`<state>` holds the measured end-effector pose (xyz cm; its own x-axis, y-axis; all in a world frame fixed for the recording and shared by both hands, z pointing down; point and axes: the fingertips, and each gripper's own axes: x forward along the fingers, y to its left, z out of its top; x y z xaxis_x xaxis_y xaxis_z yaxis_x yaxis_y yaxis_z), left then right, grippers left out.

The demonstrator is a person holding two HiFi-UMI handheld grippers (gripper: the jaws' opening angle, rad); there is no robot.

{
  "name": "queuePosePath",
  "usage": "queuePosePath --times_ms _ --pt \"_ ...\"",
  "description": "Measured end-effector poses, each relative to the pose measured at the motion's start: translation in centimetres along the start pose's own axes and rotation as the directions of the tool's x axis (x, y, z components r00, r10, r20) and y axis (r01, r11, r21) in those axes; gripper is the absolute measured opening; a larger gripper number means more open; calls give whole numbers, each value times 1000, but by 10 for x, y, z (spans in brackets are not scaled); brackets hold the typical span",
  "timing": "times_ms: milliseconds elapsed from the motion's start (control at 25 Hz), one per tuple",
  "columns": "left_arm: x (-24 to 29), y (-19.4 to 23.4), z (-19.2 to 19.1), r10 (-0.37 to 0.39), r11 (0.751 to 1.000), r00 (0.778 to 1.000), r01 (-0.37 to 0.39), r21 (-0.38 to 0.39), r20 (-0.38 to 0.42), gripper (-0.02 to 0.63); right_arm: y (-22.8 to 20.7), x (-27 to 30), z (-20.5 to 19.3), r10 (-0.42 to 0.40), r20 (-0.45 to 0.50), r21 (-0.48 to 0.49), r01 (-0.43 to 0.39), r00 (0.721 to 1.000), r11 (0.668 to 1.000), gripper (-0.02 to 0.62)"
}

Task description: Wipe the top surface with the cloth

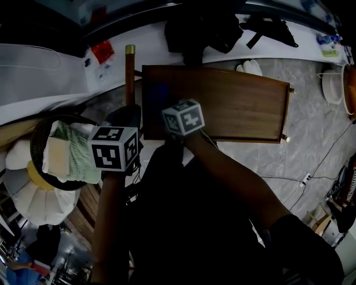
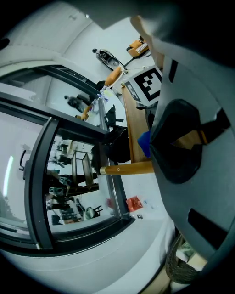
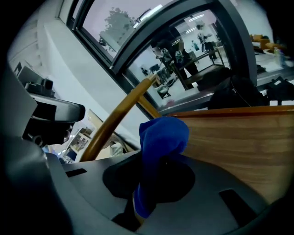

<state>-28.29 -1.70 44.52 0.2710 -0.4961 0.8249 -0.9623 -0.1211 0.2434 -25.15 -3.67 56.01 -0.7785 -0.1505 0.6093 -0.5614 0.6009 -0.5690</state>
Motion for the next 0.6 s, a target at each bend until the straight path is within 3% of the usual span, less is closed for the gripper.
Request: queuePosePath --times_ms 360,600 --pt "12 8 -12 -26 1000 999 26 10 -24 9 -7 37 -25 -65 -87 -20 63 994 998 63" --pt "23 -5 -17 -30 999 998 31 22 -49 9 -17 29 -25 -112 -106 -65 105 988 992 63"
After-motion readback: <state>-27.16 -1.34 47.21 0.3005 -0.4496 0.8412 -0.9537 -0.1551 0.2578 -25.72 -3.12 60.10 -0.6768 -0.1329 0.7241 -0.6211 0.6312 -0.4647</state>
